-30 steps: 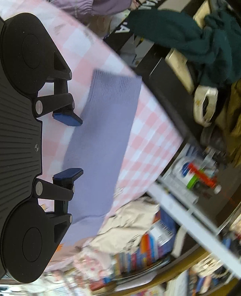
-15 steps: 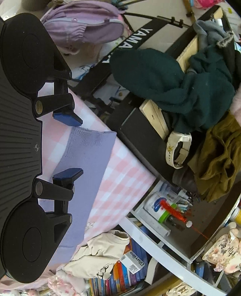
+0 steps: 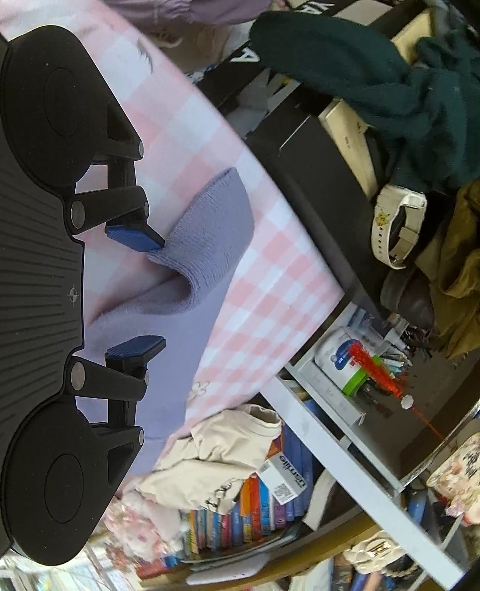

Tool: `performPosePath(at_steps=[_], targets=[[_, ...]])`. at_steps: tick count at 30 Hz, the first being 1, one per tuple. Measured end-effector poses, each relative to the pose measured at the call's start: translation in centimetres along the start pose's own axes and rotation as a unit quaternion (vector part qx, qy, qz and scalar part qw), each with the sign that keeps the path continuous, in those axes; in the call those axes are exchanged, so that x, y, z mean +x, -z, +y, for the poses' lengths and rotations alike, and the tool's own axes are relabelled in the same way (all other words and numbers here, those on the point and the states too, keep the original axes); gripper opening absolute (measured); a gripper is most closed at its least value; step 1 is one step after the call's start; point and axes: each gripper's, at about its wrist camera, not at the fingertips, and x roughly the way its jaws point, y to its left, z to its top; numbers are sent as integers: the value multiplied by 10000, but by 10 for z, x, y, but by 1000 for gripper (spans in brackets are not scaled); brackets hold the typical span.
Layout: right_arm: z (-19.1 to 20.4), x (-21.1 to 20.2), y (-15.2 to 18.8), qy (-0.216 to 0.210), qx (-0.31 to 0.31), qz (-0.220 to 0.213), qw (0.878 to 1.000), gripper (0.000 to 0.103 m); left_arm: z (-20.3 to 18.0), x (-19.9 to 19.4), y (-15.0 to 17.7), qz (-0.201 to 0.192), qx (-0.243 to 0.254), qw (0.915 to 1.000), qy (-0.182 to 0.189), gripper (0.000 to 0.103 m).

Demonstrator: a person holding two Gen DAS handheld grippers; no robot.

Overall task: Fold clothes
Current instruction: 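Move the left gripper to the lavender sleeve cuff and grasp it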

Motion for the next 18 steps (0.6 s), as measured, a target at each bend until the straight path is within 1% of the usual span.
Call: performPosePath(at_steps=[5, 8, 11, 13, 18], targets=[[-4, 0, 1, 25, 109, 7, 9999, 103, -5, 6, 2, 100, -97, 9998, 161, 48], [-2, -1, 1, 4, 69, -5, 10000, 103, -13, 8, 6, 147, 52, 9997, 163, 48], [1, -1, 1, -20, 15, -12, 10000, 103, -14, 9, 7, 147, 84, 9997, 161, 48], [1, -1, 1, -19, 7, -4, 10000, 103, -9, 8, 3, 100, -55, 9999, 112, 43], [-4, -2, 2, 33, 89, -6, 10000, 103, 10, 2, -7, -20, -472, 9989, 51, 44]])
